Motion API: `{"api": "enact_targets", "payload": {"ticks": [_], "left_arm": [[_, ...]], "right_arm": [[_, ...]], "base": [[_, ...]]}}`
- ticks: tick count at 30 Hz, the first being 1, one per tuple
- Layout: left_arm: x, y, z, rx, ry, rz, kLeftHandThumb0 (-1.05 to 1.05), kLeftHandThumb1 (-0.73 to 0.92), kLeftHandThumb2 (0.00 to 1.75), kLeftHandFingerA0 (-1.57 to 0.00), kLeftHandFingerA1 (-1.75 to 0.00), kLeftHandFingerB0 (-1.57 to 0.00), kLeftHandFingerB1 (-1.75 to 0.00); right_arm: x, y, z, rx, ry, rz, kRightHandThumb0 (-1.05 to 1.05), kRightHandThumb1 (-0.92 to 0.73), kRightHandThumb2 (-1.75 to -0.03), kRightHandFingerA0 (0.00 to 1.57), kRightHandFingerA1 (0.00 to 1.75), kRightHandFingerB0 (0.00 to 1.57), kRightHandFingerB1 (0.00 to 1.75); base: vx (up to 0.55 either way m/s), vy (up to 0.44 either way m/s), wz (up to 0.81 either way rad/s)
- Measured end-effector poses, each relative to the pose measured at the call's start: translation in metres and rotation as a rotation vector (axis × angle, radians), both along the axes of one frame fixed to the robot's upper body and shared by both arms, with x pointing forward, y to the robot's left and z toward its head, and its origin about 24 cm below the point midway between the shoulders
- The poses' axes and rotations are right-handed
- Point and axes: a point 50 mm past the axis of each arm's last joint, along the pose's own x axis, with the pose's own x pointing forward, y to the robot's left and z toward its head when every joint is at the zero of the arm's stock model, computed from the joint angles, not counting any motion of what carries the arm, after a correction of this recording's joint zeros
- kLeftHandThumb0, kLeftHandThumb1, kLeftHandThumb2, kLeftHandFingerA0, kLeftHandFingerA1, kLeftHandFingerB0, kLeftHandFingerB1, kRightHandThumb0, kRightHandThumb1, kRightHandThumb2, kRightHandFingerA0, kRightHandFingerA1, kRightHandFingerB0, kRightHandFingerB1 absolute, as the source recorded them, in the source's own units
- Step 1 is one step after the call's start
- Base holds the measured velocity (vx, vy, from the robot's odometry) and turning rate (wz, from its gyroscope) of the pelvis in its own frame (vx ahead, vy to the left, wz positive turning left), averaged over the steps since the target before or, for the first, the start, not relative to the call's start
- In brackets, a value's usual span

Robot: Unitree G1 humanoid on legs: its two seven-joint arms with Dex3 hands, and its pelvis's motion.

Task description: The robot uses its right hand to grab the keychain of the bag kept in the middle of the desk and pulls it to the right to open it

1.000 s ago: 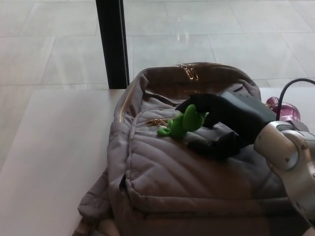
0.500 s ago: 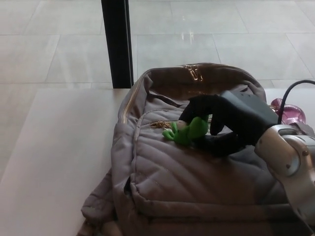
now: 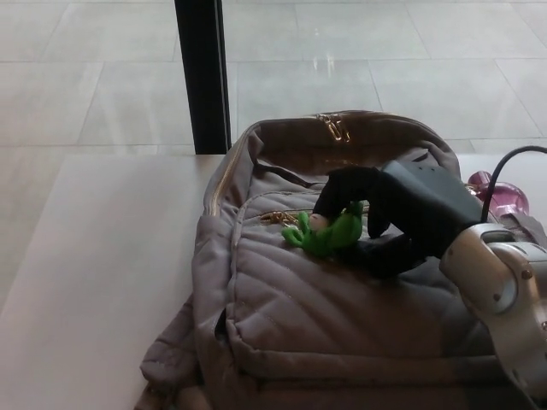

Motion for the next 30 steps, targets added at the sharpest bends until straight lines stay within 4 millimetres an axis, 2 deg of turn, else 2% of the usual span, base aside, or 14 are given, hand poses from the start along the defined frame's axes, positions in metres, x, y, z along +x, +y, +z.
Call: {"api": "enact_targets", "payload": {"ticks": [4, 11, 12, 13, 14, 15, 18, 19, 20, 21, 24, 27, 28, 30], "left_arm": [[0.000, 0.000, 0.000, -0.001, 0.001, -0.002, -0.79, 0.92, 0.77, -0.60, -0.53, -0.48, -0.43], [-0.001, 0.000, 0.000, -0.003, 0.002, 0.001, -0.81, 0.92, 0.82, -0.61, -0.56, -0.43, -0.43], [-0.002, 0.000, -0.001, -0.003, 0.005, 0.002, -0.81, 0.92, 0.83, -0.62, -0.53, -0.48, -0.42], [-0.003, 0.000, -0.001, -0.003, 0.006, 0.001, -0.81, 0.92, 0.82, -0.63, -0.53, -0.48, -0.42], [-0.003, 0.000, -0.001, -0.003, 0.007, 0.002, -0.81, 0.92, 0.82, -0.63, -0.53, -0.48, -0.42], [-0.003, 0.000, -0.001, -0.003, 0.008, 0.002, -0.84, 0.92, 0.81, -0.63, -0.54, -0.49, -0.42], [-0.004, 0.000, -0.001, -0.003, 0.008, 0.005, -0.87, 0.92, 0.85, -0.61, -0.55, -0.43, -0.43], [-0.004, 0.000, -0.001, -0.003, 0.008, 0.005, -0.85, 0.92, 0.82, -0.61, -0.53, -0.46, -0.44], [-0.004, 0.000, -0.001, -0.003, 0.009, 0.005, -0.85, 0.92, 0.82, -0.61, -0.53, -0.46, -0.44], [-0.004, 0.000, -0.001, -0.002, 0.009, 0.006, -0.83, 0.92, 0.83, -0.64, -0.56, -0.44, -0.44], [-0.004, 0.000, -0.001, -0.001, 0.010, 0.007, -0.85, 0.92, 0.82, -0.59, -0.56, -0.47, -0.46], [-0.004, 0.000, -0.001, -0.001, 0.009, 0.009, -0.83, 0.92, 0.81, -0.61, -0.57, -0.47, -0.46], [-0.005, 0.001, -0.001, -0.001, 0.010, 0.010, -0.84, 0.92, 0.80, -0.60, -0.57, -0.47, -0.46], [-0.005, 0.001, -0.001, -0.001, 0.008, 0.014, -0.84, 0.92, 0.81, -0.60, -0.57, -0.47, -0.46]], "right_arm": [[0.000, 0.003, -0.001, 0.012, -0.019, -0.015, -0.33, -0.56, -1.16, 0.90, 1.75, 0.74, 1.45], [0.001, 0.004, -0.001, 0.021, -0.068, -0.048, -0.32, -0.55, -1.05, 0.95, 1.75, 0.84, 0.98], [0.001, 0.003, 0.000, 0.021, -0.075, -0.056, -0.36, -0.54, -1.10, 1.19, 1.33, 0.85, 1.02], [0.001, 0.001, 0.001, 0.023, -0.082, -0.064, -0.36, -0.54, -1.11, 1.19, 1.32, 0.88, 1.05], [0.002, 0.001, 0.002, 0.025, -0.085, -0.069, -0.36, -0.54, -1.11, 1.19, 1.32, 0.88, 1.05], [0.002, -0.001, 0.003, 0.028, -0.091, -0.078, -0.33, -0.59, -0.91, 0.91, 1.73, 0.74, 0.87], [0.004, -0.009, 0.007, 0.040, -0.107, -0.109, -0.29, -0.52, -1.05, 0.93, 1.75, 0.80, 0.92], [0.005, -0.011, 0.009, 0.042, -0.111, -0.117, -0.28, -0.57, -0.97, 0.95, 1.75, 0.77, 1.21], [0.006, -0.016, 0.012, 0.044, -0.119, -0.133, -0.28, -0.57, -0.97, 0.95, 1.75, 0.77, 1.21], [0.007, -0.019, 0.015, 0.046, -0.125, -0.144, -0.36, -0.71, -0.77, 0.97, 1.70, 0.79, 0.91], [0.011, -0.031, 0.025, 0.040, -0.144, -0.174, -0.30, -0.53, -1.08, 1.00, 1.73, 0.82, 1.16], [0.013, -0.047, 0.037, 0.025, -0.167, -0.210, -0.33, -0.49, -1.02, 1.17, 1.63, 0.88, 1.11], [0.014, -0.054, 0.042, 0.022, -0.175, -0.228, -0.33, -0.55, -1.00, 0.96, 1.75, 0.79, 1.07], [0.015, -0.061, 0.045, 0.017, -0.176, -0.240, -0.34, -0.54, -1.00, 0.94, 1.75, 0.81, 1.04]], "base": [[0.00, 0.000, 0.00], [0.00, 0.000, 0.00], [0.00, 0.000, 0.00], [0.00, 0.000, 0.00], [0.00, 0.000, 0.00], [0.00, 0.000, 0.00], [0.00, 0.000, 0.00], [0.00, 0.000, 0.00], [0.00, 0.000, 0.00], [0.00, 0.000, 0.00], [0.00, 0.000, 0.00], [0.00, 0.000, 0.00], [0.00, 0.000, 0.00], [0.00, 0.000, 0.00]]}}
